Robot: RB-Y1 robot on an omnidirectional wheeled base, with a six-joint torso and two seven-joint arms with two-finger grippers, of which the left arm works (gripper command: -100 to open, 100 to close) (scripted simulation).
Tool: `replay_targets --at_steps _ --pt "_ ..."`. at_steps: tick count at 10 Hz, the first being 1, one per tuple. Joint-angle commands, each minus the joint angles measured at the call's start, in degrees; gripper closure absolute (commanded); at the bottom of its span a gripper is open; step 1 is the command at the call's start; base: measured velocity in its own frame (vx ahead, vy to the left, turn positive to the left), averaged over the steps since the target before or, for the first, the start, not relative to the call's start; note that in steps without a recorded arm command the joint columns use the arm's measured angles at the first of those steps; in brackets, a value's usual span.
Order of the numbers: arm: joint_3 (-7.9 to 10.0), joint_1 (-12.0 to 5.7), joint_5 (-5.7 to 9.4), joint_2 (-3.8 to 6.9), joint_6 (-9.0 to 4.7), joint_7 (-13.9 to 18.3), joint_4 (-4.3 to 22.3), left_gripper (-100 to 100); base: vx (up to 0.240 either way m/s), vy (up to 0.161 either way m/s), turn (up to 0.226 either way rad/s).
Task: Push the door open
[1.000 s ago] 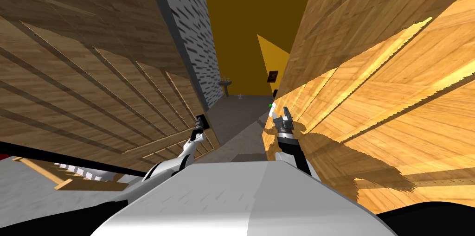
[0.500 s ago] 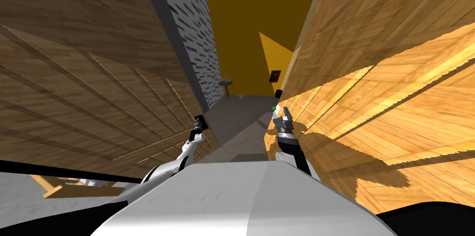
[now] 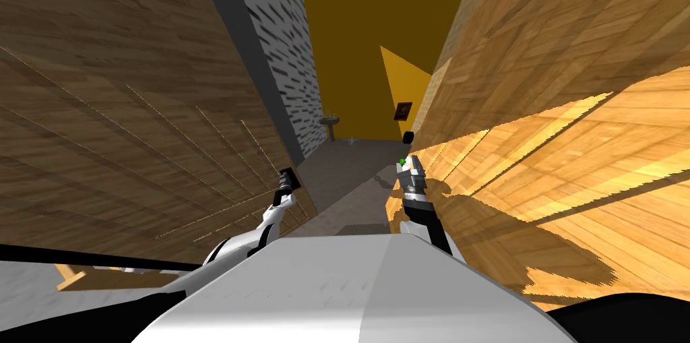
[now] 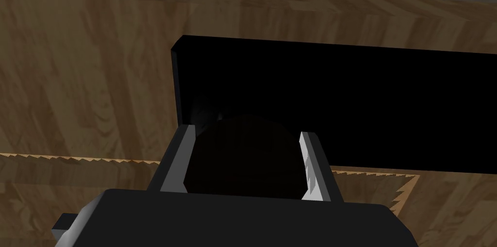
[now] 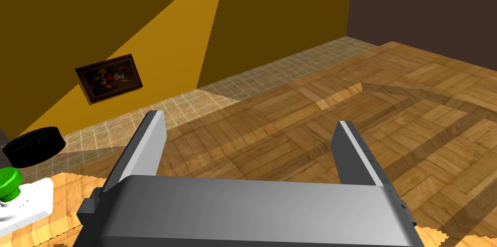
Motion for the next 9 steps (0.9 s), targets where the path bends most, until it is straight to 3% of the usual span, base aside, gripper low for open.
replay_targets --at_steps 1,4,6,9 --pt "0.44 0.51 0.11 -0.04 0.58 -0.46 -1.66 100 0.047 -0.001 0.005" --pt "2.21 0.52 0.76 0.27 0.37 -1.57 -1.18 100 0.157 -0.044 0.059" --pt "2.25 0.76 0.78 0.23 0.38 -1.55 -0.79 100 0.120 -0.037 0.054" --pt "4.10 1.05 1.67 1.06 0.04 -2.42 -0.50 100 0.158 0.009 0.033"
